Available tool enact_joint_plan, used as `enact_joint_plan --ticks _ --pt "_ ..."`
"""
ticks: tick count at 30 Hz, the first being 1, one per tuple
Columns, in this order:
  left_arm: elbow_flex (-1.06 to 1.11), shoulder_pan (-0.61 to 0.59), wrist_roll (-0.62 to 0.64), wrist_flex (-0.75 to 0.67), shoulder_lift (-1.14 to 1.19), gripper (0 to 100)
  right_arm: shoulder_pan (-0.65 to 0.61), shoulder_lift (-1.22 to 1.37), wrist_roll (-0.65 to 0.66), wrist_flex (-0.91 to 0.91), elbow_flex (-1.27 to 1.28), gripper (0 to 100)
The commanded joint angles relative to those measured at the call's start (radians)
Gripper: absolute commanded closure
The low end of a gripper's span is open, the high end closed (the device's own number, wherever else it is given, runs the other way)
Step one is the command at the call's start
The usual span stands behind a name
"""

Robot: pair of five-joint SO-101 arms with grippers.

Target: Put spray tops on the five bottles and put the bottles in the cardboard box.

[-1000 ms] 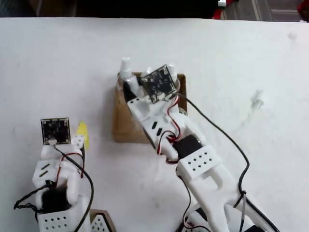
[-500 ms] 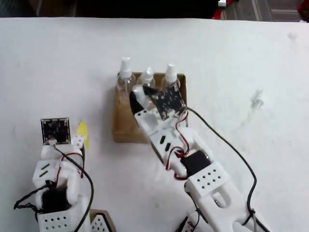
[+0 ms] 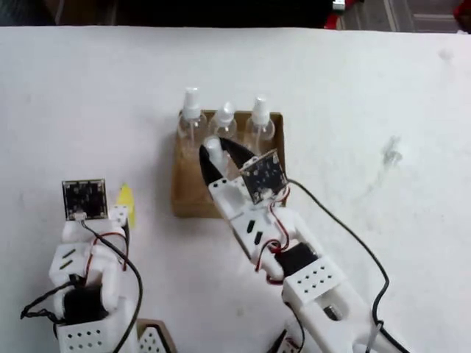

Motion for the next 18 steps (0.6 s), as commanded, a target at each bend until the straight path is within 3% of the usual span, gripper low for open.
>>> enact_joint_plan --ticks 1,18 --pt "-0.012 0.013 -0.009 -0.026 -0.007 85 -0.004 -0.022 0.000 -0.035 0.008 98.1" --pt "-0.012 0.013 -0.009 -0.026 -0.007 85 0.024 -0.021 0.000 -0.035 0.028 98.1"
